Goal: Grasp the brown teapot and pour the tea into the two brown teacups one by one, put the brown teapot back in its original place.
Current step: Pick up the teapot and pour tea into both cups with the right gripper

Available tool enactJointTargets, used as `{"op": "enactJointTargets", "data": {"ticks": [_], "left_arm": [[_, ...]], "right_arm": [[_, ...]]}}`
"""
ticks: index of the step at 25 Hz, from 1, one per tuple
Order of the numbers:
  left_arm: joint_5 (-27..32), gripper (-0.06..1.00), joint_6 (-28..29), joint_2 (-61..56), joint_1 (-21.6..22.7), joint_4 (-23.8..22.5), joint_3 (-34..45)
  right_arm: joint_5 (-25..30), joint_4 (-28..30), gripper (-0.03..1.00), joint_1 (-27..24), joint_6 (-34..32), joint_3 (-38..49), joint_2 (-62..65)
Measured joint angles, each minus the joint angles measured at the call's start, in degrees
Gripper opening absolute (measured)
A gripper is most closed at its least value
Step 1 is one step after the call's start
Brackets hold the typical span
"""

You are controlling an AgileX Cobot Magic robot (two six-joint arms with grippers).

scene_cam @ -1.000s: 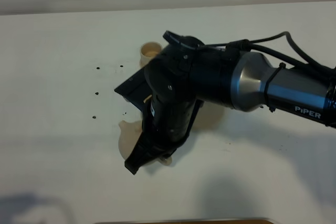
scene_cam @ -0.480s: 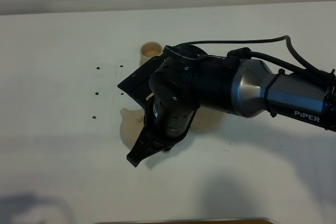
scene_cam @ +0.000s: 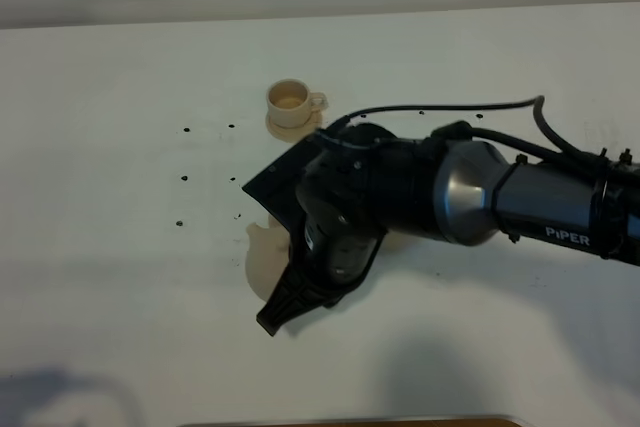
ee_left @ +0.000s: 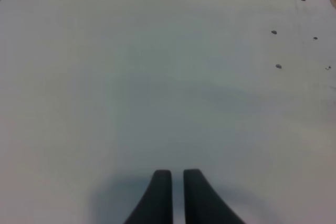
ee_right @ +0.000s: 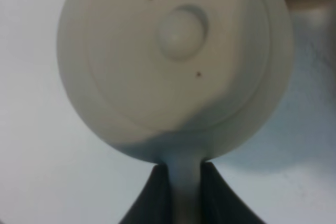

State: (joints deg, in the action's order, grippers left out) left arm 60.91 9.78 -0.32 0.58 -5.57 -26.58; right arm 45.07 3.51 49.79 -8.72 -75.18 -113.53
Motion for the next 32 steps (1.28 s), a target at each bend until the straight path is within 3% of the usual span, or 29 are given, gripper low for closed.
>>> {"op": "enactJointTargets", "data": {"ticks": [5, 10, 23, 32], "left_arm": [[0.0, 0.12, 0.0, 0.0, 0.0, 0.0, 0.0], [0.0, 0.12, 0.05, 0.0, 0.0, 0.0, 0.0], [0.0, 0.12, 0.05, 0.0, 0.0, 0.0, 0.0], [0.0, 0.12, 0.05, 0.0, 0.0, 0.0, 0.0]], "right_arm": [[-4.83, 0.46, 0.08, -0.5, -0.83, 4.2, -0.05], [-5.56, 0.87, 0.08, -0.56, -1.09, 4.61, 0.34], [1.2, 5.81, 0.08, -0.64, -0.54, 4.72, 13.81], [4.07, 12.07, 0.08, -7.41, 4.65, -0.38, 14.63]]}}
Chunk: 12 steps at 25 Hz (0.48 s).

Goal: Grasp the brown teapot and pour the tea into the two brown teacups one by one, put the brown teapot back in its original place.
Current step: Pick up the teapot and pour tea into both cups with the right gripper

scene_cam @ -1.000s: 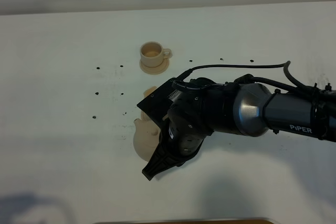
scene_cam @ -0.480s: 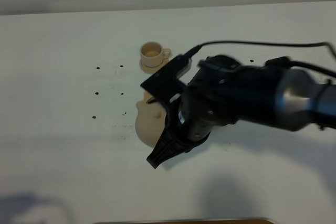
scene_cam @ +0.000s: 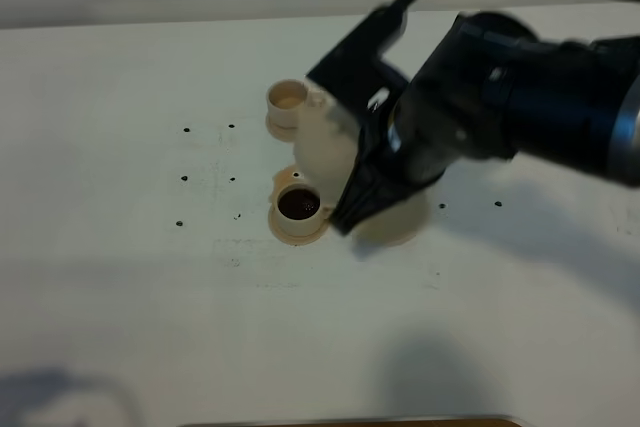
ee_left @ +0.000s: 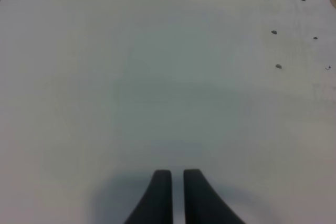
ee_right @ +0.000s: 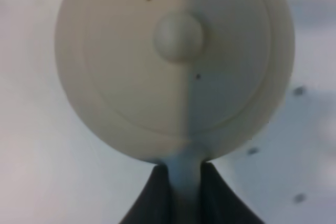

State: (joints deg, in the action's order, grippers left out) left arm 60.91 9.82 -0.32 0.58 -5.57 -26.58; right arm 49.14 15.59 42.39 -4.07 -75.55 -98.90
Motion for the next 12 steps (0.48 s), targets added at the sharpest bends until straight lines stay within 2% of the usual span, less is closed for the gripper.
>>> {"op": "enactJointTargets", "data": {"ticks": [7, 12], "left_arm": [[0.0, 0.12, 0.0, 0.0, 0.0, 0.0, 0.0], [0.0, 0.12, 0.0, 0.0, 0.0, 0.0, 0.0]], "right_arm": [[0.88, 0.97, 0.08, -4.19, 7.38, -6.68, -6.34], [1.18, 1.02, 0.08, -5.34, 11.31, -13.03, -12.61]]}}
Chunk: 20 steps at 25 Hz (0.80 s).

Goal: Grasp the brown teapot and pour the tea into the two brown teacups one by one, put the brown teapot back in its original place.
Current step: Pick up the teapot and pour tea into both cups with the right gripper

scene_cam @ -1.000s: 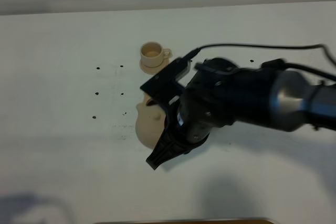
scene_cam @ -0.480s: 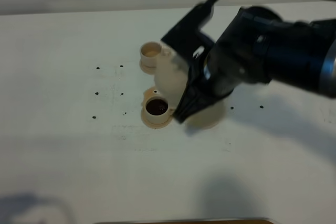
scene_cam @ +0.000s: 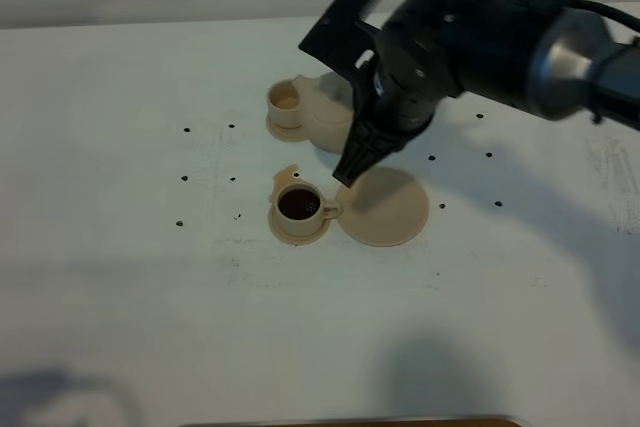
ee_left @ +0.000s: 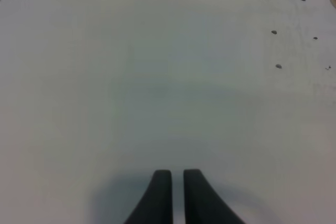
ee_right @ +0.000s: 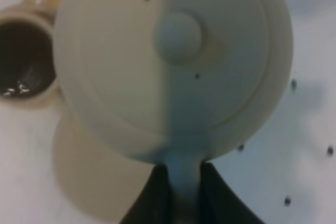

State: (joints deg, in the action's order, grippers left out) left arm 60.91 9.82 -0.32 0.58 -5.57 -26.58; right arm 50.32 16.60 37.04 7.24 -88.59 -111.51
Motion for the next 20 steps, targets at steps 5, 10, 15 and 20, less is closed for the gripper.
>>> {"op": "enactJointTargets", "data": {"ticks": [5, 10, 15, 20], "left_arm": [[0.0, 0.12, 0.0, 0.0, 0.0, 0.0, 0.0], [0.0, 0.12, 0.0, 0.0, 0.0, 0.0, 0.0], [0.0, 0.12, 0.0, 0.0, 0.0, 0.0, 0.0], [0.0, 0.12, 0.0, 0.0, 0.0, 0.0, 0.0]], "right_arm": [[0.0, 0.28, 0.08, -0.94, 3.68, -6.67, -4.73], [0.0, 3.34, 0.08, -1.83, 5.98, -9.28, -8.07], [0.08, 6.58, 0.08, -3.61, 6.4, -9.46, -9.61], [-0.31, 10.66, 0.08, -4.06, 6.44, -9.46, -9.92]]}}
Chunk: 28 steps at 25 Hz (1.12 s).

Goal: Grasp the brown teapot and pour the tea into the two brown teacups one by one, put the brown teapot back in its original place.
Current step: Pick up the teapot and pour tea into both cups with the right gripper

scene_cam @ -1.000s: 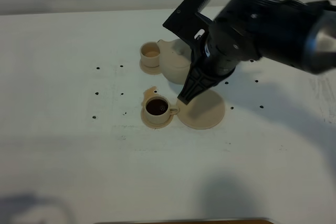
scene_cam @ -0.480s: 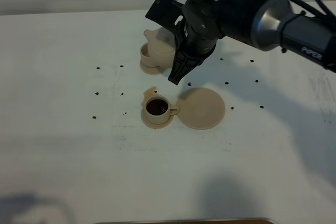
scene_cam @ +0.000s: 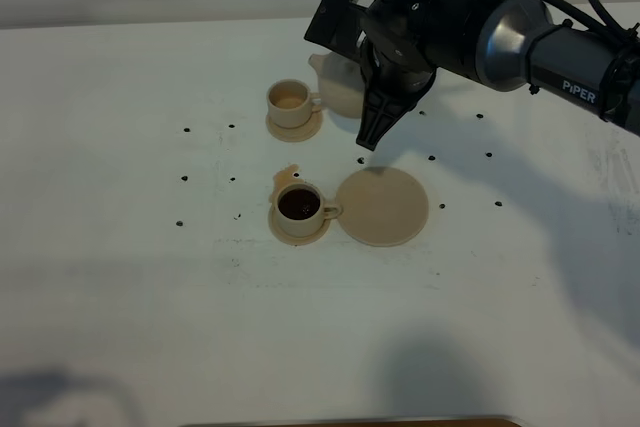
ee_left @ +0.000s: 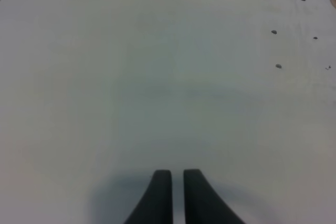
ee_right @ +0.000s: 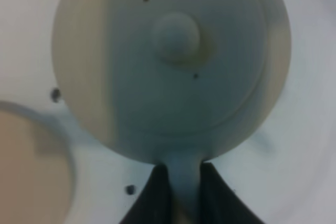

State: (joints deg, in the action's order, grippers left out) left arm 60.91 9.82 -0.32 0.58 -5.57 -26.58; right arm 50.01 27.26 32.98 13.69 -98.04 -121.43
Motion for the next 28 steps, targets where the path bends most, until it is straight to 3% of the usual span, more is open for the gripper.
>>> {"op": "enactJointTargets", "data": {"ticks": [28], "left_arm": [[0.0, 0.12, 0.0, 0.0, 0.0, 0.0, 0.0]], "right_arm": [[-6.47, 15.93, 0.08, 2.64, 0.02, -0.12, -2.59]]}}
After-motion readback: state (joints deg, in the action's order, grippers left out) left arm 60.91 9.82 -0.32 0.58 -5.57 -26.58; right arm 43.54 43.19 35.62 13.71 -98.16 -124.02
